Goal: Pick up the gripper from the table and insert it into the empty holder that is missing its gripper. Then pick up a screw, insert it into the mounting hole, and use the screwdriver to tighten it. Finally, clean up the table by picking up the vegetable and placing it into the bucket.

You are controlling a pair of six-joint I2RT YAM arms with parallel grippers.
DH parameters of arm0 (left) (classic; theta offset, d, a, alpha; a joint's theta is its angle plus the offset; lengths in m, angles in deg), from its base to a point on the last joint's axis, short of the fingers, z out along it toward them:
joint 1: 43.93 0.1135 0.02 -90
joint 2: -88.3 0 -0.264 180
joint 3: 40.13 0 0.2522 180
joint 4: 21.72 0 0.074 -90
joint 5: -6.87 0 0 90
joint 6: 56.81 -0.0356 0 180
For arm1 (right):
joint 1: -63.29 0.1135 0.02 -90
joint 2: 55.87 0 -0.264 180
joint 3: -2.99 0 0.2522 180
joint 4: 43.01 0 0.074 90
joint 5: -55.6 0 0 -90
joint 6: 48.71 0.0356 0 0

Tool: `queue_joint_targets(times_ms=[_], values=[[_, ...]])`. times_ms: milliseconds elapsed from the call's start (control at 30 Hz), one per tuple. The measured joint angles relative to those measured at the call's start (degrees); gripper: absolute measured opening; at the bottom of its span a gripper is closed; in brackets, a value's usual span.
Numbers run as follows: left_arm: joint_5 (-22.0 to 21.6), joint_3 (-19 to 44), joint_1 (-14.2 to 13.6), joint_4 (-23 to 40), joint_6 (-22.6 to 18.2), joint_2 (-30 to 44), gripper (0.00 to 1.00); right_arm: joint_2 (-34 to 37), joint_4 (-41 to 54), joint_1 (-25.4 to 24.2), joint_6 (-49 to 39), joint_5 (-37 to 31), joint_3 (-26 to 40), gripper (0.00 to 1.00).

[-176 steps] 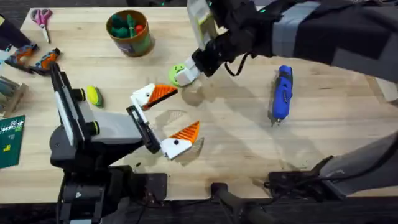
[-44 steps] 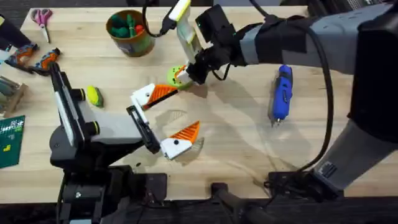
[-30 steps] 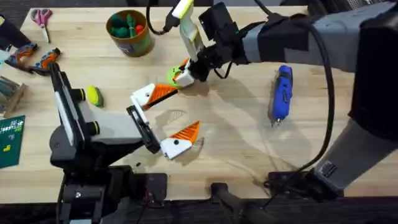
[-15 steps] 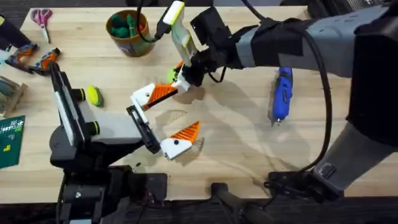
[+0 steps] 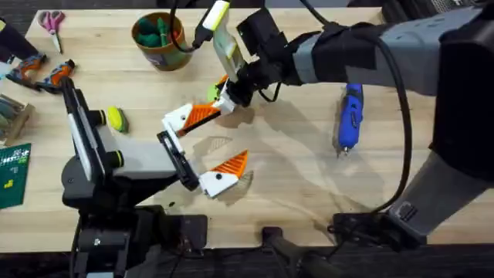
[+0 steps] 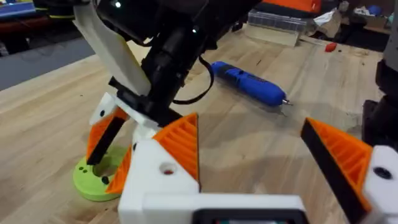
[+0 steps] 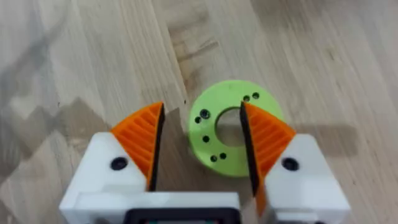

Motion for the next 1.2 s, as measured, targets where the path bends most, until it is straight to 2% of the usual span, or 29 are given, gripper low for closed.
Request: queue_joint_targets(times_ms=[100, 167, 367, 733, 833, 933, 1067, 1200], values=[[0.0, 0.0, 0.0, 0.0, 0.0, 0.0, 0.985, 0.0, -0.2, 0.0, 0.0, 0.0, 0.0, 0.461], [0.0, 0.0, 0.0, 0.0, 0.0, 0.0, 0.985, 0.0, -0.2, 0.0, 0.0, 0.0, 0.0, 0.421], [0.0, 0.0, 0.0, 0.0, 0.0, 0.0, 0.986, 0.0, 0.0, 0.1, 0.0, 0.0, 0.0, 0.511], [-0.3, 0.0, 0.0, -0.1, 0.0, 0.0, 0.986, 0.0, 1.4, 0.7, 0.0, -0.9, 0.0, 0.582], [-0.9, 0.0, 0.0, -0.1, 0.0, 0.0, 0.986, 0.0, 1.4, 0.7, 0.0, -0.9, 0.0, 0.575], [-1.4, 0.0, 0.0, -0.2, 0.0, 0.0, 0.986, 0.0, 1.4, 0.7, 0.0, -1.1, 0.0, 0.485], [-1.4, 0.0, 0.0, -0.2, 0.0, 0.0, 0.986, 0.0, 1.4, 0.7, 0.1, -1.2, 0.0, 0.237], [-1.4, 0.0, 0.0, -0.2, 0.0, 0.0, 0.986, 0.0, 1.4, 0.7, 0.0, -1.3, 0.0, 0.043]])
